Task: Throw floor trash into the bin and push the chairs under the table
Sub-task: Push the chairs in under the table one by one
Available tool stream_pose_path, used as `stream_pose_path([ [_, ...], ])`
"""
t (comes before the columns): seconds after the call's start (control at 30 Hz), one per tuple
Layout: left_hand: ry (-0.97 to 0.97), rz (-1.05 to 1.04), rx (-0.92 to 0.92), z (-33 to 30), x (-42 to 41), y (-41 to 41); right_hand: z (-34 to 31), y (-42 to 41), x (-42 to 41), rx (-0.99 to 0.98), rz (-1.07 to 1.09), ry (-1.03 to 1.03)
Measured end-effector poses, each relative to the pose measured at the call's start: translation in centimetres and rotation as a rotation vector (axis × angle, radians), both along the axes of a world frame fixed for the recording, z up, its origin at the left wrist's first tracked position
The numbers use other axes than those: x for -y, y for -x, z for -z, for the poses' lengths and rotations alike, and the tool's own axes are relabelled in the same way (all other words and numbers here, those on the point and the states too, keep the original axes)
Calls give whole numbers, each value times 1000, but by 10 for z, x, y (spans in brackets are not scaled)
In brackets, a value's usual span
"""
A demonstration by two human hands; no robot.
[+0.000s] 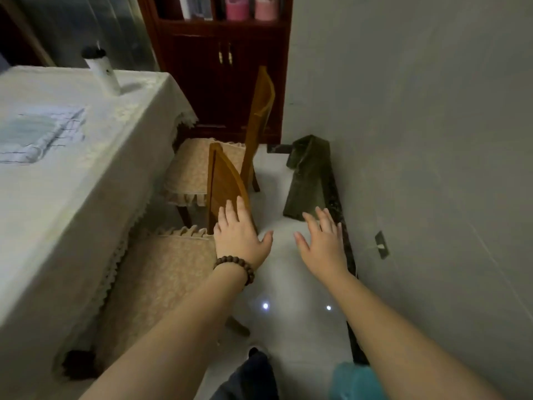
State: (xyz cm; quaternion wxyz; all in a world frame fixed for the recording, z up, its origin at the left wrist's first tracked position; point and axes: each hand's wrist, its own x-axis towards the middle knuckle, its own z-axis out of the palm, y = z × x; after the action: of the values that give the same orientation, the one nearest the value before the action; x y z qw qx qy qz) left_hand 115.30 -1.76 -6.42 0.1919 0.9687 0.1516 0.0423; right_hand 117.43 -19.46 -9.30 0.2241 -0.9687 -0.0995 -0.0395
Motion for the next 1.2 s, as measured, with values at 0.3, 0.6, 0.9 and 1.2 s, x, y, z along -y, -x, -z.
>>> stream_pose_path([
  [0.3,86,-111,-49,26,-31,-100,3,-147,-84,8,-305,69],
  [0.6,115,-323,-127,42,-60,-119,-5,-236,-159,69,-785,180],
  [0.9,261,-677,-455,38,-38,-104,13,-287,-197,270,-1628,662],
  [1.2,-57,-1000,-660,40,33,-76,1,-307,-208,443,-2020,916],
])
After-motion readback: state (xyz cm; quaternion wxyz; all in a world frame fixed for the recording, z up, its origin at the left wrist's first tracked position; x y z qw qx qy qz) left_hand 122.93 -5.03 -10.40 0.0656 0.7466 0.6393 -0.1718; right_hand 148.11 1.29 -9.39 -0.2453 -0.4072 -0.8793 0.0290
